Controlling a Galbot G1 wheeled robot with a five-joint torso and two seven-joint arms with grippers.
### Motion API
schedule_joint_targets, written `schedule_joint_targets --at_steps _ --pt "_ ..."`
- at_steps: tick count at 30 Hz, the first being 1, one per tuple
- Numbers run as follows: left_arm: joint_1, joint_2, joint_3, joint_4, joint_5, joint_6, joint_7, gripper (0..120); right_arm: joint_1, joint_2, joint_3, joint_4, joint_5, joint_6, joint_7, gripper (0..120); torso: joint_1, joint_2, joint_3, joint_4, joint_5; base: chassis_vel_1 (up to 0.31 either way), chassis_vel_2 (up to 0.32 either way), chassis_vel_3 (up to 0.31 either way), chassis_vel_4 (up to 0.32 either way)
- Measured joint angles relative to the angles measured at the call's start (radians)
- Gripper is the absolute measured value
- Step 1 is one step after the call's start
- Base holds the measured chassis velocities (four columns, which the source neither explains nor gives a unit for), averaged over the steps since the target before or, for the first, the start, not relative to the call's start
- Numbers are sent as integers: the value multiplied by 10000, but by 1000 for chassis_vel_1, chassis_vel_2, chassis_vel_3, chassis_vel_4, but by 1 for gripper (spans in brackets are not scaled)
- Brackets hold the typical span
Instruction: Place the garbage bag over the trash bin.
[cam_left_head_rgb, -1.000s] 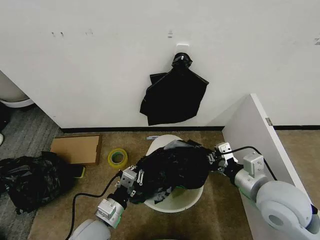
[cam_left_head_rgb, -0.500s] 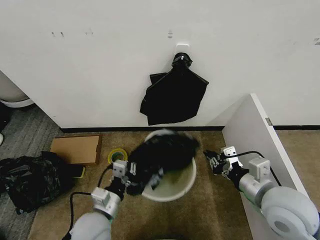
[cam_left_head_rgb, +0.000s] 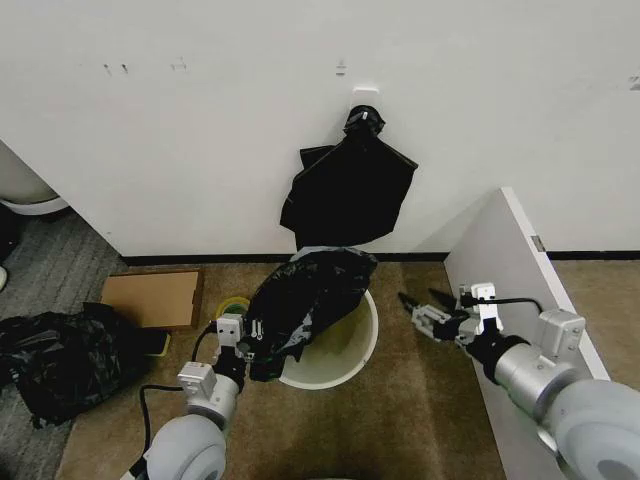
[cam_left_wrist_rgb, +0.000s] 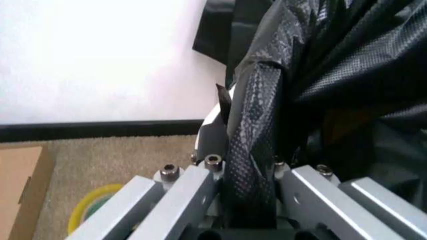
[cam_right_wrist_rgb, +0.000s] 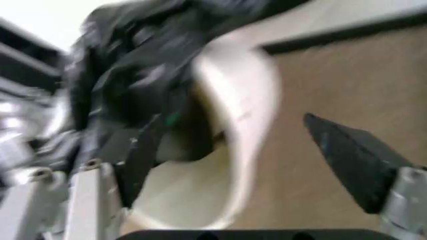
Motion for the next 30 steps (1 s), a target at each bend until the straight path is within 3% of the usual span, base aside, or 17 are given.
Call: schedule_joint_targets --at_steps 5,8,27,30 --pt "11 5 264 43 400 -88 152 0 167 286 -588 0 663 66 -390 98 0 0 0 -1 -1 0 0 0 0" --pt "-126 23 453 190 579 -134 239 0 446 389 -856 0 866 24 -652 100 0 0 0 -4 -3 0 0 0 0" --pt "-486 -387 1000 577 1033 -163 250 0 2127 1002 -3520 -442 -31 -298 -812 100 0 0 0 1 -1 0 0 0 0" --pt "-362 -289 967 534 1088 -216 288 0 2289 1009 -3704 -830 -409 -453 -717 88 0 0 0 0 0 0 0 0 0"
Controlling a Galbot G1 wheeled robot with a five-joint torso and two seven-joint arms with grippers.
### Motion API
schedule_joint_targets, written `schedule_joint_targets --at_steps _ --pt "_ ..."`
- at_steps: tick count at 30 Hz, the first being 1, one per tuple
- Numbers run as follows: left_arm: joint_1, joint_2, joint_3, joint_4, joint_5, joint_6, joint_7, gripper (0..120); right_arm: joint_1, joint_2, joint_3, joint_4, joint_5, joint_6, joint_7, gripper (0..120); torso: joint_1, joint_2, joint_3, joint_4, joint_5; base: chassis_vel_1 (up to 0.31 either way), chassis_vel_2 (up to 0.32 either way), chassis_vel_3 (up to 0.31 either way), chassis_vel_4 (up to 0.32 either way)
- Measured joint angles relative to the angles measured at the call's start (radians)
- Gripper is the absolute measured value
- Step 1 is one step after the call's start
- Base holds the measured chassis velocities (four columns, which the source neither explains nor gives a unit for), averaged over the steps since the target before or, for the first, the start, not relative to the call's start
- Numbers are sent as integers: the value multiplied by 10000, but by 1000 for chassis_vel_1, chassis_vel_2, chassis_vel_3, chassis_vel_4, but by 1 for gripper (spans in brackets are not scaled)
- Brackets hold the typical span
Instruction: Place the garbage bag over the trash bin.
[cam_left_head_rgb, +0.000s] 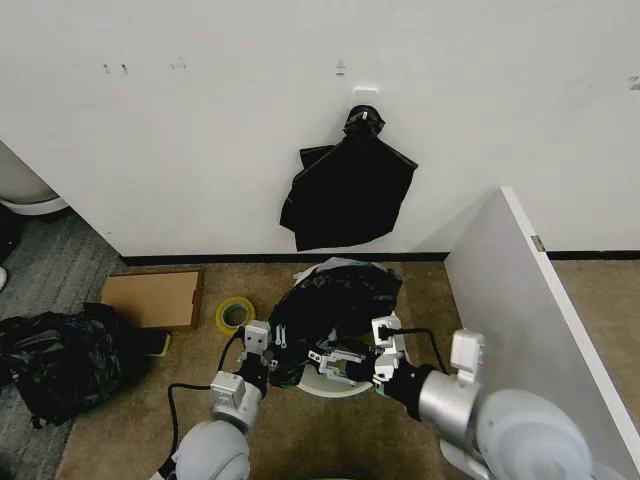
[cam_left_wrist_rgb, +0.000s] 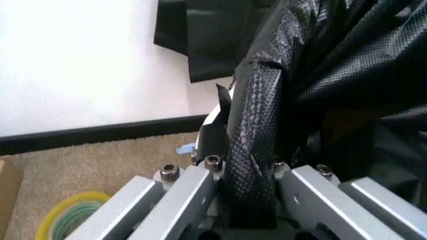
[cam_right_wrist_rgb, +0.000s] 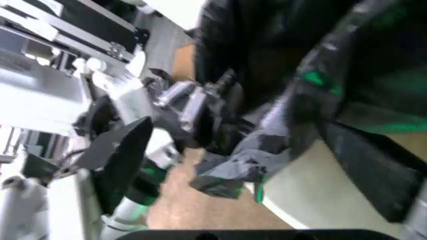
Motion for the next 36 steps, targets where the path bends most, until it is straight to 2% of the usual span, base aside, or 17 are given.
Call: schedule_joint_targets --at_steps 2,12,17,20,27,29,32,36 --pt "-1 39 -37 -25 1 -23 7 0 -64 -52 7 -42 -195 -90 24 84 0 0 0 -2 0 0 0 0 0" --pt "-31 -29 -14 -28 -3 -29 29 0 -234 -106 228 -43 -366 -210 259 79 0 0 0 -1 -2 0 0 0 0" --pt "13 57 -32 -97 -4 -40 77 0 -241 29 193 -135 -477 -64 244 57 0 0 0 -2 -1 0 0 0 0" --pt "33 84 -40 -111 -4 -47 84 0 -241 32 189 -135 -485 -58 242 52 0 0 0 -1 0 0 0 0 0" --pt "24 11 -50 -113 -53 -61 87 0 -423 63 182 -164 -680 -8 218 21 0 0 0 -1 -1 0 0 0 0" --pt "15 9 -57 -113 -91 -61 82 0 -470 63 204 -164 -709 -1 212 19 0 0 0 -1 -1 0 0 0 0" --pt "-15 -42 -160 -113 -459 -41 29 0 -706 39 358 -140 -787 26 186 4 0 0 0 -1 -1 0 0 0 0" --pt "-46 -110 -361 -137 -1010 37 -61 0 -939 3 578 -76 -788 62 186 0 0 0 0 -1 0 0 0 0 0"
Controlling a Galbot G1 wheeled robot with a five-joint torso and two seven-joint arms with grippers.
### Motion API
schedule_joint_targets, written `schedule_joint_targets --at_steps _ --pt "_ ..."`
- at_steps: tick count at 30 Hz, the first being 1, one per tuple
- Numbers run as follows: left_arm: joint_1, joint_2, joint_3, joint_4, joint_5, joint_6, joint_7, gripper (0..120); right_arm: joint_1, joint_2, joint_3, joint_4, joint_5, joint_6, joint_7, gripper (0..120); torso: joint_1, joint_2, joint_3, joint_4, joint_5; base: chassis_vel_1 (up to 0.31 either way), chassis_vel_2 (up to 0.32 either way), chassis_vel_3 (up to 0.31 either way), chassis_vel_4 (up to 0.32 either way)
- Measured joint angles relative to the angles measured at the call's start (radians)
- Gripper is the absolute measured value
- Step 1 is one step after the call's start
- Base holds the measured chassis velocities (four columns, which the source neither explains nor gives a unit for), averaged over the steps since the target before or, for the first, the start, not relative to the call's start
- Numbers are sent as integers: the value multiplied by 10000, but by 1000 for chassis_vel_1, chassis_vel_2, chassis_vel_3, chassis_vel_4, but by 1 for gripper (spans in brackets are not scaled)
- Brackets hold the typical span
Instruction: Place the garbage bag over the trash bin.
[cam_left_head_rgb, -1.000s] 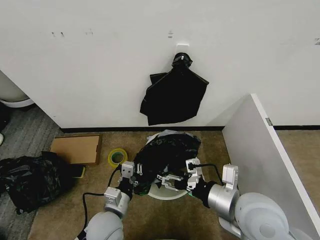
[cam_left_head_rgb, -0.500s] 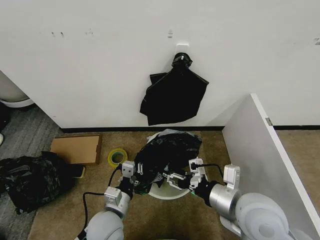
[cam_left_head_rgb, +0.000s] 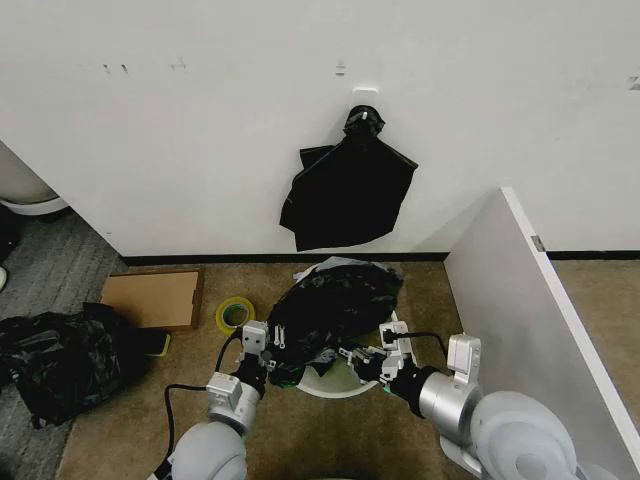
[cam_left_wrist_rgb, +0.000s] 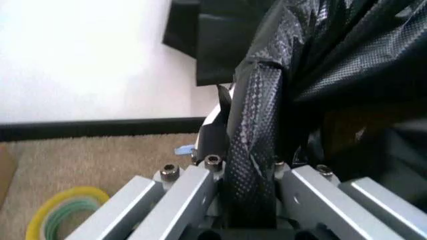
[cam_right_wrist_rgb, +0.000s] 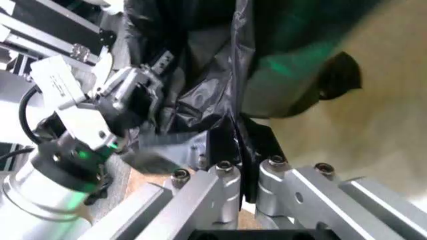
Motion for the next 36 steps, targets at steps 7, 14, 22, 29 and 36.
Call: schedule_joint_targets --at_steps 7,14,22,29,36 --pt "-35 6 -621 -113 -1325 99 -224 0 -551 -116 706 326 153 193 145 0 0 0 0 -1 0 0 0 0 0" --pt "16 -90 -901 -264 -1989 274 -589 0 -725 -104 845 773 377 244 342 0 0 0 0 0 0 0 0 0 0" --pt "-54 -175 -955 -542 -3244 581 -1193 0 -1679 -5 861 894 -270 31 351 0 0 0 0 -2 0 0 0 0 0" --pt "-134 -175 -945 -633 -3383 628 -1332 0 -2388 238 528 904 -1057 -243 199 0 0 0 0 0 -1 0 0 0 0" --pt "-174 -171 -948 -720 -3565 701 -1501 0 -2706 162 128 924 -1673 -507 158 0 0 0 0 1 -1 0 0 0 0"
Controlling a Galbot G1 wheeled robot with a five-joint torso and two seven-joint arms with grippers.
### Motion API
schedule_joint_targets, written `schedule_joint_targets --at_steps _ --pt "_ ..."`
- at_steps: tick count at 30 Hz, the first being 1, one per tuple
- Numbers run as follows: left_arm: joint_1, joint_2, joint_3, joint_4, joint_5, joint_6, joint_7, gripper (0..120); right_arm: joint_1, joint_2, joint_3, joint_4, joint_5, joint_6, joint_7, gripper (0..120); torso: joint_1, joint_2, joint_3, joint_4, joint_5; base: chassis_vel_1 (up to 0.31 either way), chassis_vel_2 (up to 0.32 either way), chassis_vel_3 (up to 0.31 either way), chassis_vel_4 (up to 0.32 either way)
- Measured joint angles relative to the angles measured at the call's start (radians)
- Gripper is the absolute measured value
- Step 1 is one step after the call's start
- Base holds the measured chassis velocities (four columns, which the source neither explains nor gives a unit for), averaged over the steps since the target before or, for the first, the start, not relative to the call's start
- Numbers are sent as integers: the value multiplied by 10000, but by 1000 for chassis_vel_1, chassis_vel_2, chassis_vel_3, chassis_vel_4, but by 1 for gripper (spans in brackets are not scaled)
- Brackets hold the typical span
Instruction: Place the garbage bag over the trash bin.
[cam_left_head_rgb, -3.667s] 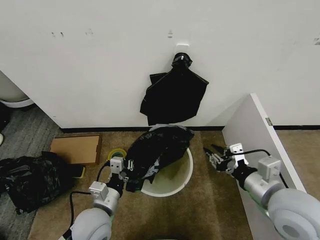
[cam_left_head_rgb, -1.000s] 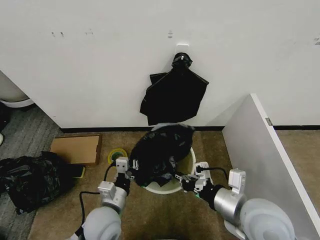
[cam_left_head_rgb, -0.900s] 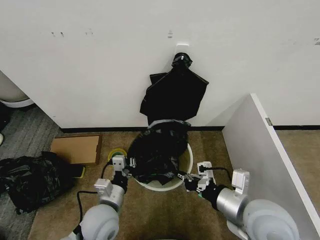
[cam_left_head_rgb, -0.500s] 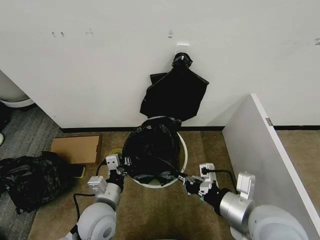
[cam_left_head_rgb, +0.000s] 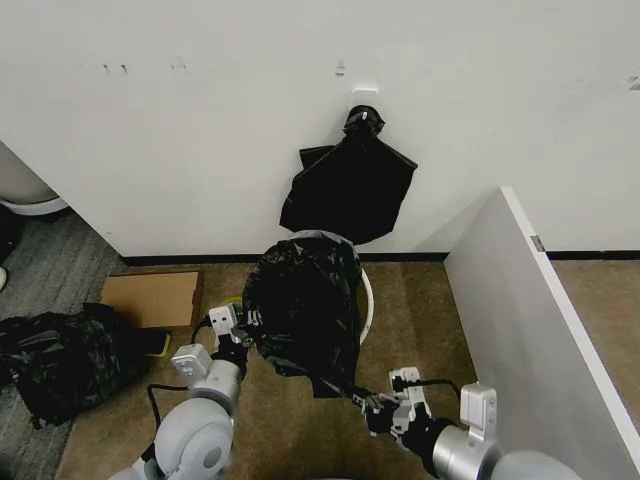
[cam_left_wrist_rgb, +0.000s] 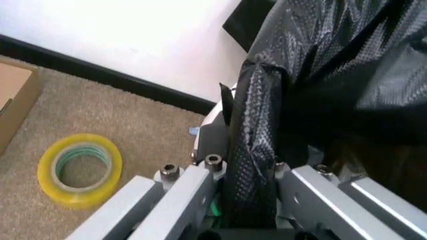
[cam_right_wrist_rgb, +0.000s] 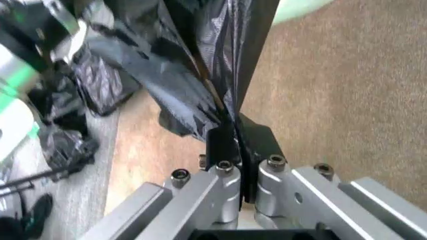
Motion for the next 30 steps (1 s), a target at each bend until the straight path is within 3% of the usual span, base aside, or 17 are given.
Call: schedule_joint_targets --at_steps 11,19,24,30 --pt "56 77 -31 -382 -639 271 -273 0 344 82 -1079 -837 -1762 -63 -295 0 0 0 0 1 1 0 0 0 0" --pt "136 165 -43 -602 -866 534 -365 0 596 82 -919 -1475 -2875 186 -593 0 0 0 0 0 1 0 0 0 0" --pt "130 109 -14 -478 -772 528 -407 0 420 -81 -756 -1197 -3648 211 -746 0 0 0 0 -1 1 0 0 0 0" --pt "164 65 -61 -257 -517 395 -479 0 80 -531 -533 -446 -4609 28 -849 20 0 0 0 -4 -1 0 0 0 0"
